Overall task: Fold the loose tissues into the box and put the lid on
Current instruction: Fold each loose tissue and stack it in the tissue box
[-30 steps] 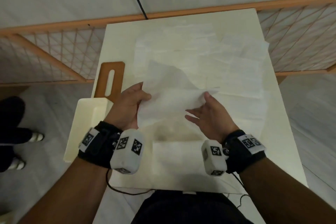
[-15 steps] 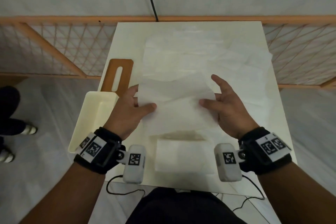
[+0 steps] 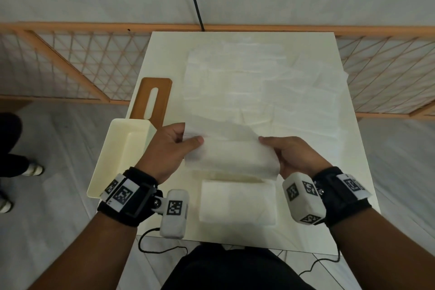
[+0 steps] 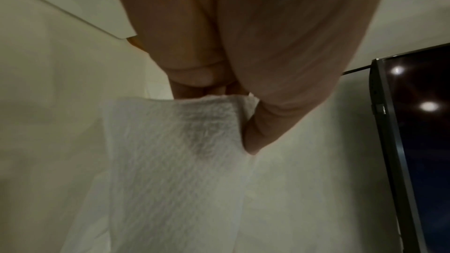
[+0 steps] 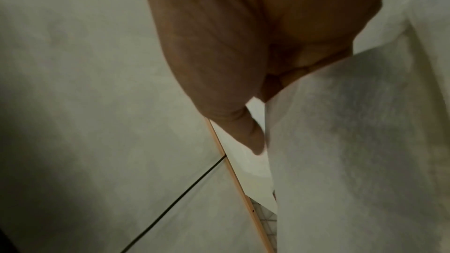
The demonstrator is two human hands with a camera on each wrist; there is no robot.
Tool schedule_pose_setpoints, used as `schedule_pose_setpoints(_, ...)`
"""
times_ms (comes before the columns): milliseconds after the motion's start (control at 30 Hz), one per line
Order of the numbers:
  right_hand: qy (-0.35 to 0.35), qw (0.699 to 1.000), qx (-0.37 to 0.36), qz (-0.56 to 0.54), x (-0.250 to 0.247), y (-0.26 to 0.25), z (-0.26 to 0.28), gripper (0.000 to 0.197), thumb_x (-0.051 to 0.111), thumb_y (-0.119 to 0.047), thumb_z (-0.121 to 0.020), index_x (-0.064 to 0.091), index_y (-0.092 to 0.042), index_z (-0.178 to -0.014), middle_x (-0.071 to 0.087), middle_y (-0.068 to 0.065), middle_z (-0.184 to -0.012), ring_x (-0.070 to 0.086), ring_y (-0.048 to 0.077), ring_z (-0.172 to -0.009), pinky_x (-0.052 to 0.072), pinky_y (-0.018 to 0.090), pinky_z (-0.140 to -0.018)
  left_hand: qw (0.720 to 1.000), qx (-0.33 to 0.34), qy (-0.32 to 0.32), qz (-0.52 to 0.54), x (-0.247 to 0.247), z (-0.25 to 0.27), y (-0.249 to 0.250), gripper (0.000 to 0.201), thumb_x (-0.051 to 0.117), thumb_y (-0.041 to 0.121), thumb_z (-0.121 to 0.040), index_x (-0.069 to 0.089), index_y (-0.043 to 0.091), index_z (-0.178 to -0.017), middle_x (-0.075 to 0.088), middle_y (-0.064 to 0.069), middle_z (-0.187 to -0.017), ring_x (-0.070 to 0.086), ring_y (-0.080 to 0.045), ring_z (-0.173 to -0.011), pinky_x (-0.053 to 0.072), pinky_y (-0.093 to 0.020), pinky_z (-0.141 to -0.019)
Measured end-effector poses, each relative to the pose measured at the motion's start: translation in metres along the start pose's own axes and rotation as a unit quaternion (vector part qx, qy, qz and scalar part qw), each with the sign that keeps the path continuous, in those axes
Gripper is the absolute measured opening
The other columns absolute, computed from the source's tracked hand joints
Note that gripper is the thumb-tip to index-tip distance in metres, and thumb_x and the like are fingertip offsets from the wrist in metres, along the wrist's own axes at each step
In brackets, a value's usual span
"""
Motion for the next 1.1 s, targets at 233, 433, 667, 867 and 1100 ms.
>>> schedule_pose_setpoints(233, -0.026, 0.985, -0.167, -0.034, 0.005, -0.009, 0.004, 0.020, 0.062, 0.011, -0.087, 0.072, -0.006, -0.082, 0.075, 0.014, -0.087, 0.071, 0.026, -0.074, 0.060, 0.035, -0.065, 1.000, 0.003, 0.000, 0.010, -0.010, 0.004, -0.002, 0.028, 0.058, 0.000, -0.095, 0.074, 0.020, -0.109, 0.074, -0.003, -0.115, 0.069, -0.024, -0.110, 0.053, -0.045, -0.095)
schedule_pose_setpoints(433, -0.058, 0.961, -0.264, -0.056, 0.001, -0.015, 0.014, 0.022, 0.058, 0.016, -0.085, 0.072, 0.003, -0.097, 0.074, 0.019, -0.105, 0.071, 0.030, -0.093, 0.057, 0.037, -0.077, 0.997, 0.047, 0.004, 0.062, -0.013, 0.006, -0.001, 0.025, 0.073, 0.008, -0.084, 0.080, 0.027, -0.098, 0.074, -0.005, -0.114, 0.068, -0.023, -0.112, 0.055, -0.038, -0.093)
schedule_pose_setpoints(667, -0.088, 0.971, -0.221, -0.028, -0.009, -0.015, 0.022, 0.044, 0.036, 0.017, -0.084, 0.070, -0.001, -0.063, 0.070, 0.021, -0.115, 0.068, 0.027, -0.091, 0.056, 0.029, -0.066, 0.993, -0.012, 0.008, 0.113, -0.013, 0.007, -0.003, 0.036, 0.048, 0.015, -0.090, 0.079, 0.013, -0.071, 0.071, -0.014, -0.089, 0.065, -0.028, -0.086, 0.050, -0.035, -0.077)
schedule_pose_setpoints(867, 0.004, 0.967, -0.236, 0.097, -0.010, -0.006, 0.005, 0.013, 0.074, 0.002, -0.082, 0.064, -0.004, -0.076, 0.068, 0.019, -0.089, 0.060, 0.026, -0.073, 0.046, 0.037, -0.069, 0.996, 0.033, 0.055, -0.054, -0.009, 0.002, -0.018, 0.017, 0.071, -0.001, -0.086, 0.075, 0.016, -0.084, 0.062, 0.013, -0.060, 0.062, -0.011, -0.068, 0.051, -0.033, -0.078)
schedule_pose_setpoints(1100, 0.057, 0.939, -0.254, 0.226, -0.006, -0.001, 0.003, 0.014, 0.075, 0.001, -0.083, 0.075, -0.013, -0.082, 0.075, 0.015, -0.086, 0.059, 0.017, -0.060, 0.043, 0.022, -0.054, 0.989, 0.004, 0.059, -0.137, -0.010, 0.002, -0.036, 0.019, 0.071, 0.005, -0.088, 0.077, 0.023, -0.089, 0.059, 0.017, -0.056, 0.057, -0.006, -0.062, 0.049, -0.023, -0.068)
Point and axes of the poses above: each hand's wrist, its own z-axis away from the middle knuckle, its own x-axis out of the palm, y = z × x, the point moved 2 cm from there along -z, towards the middle knuckle
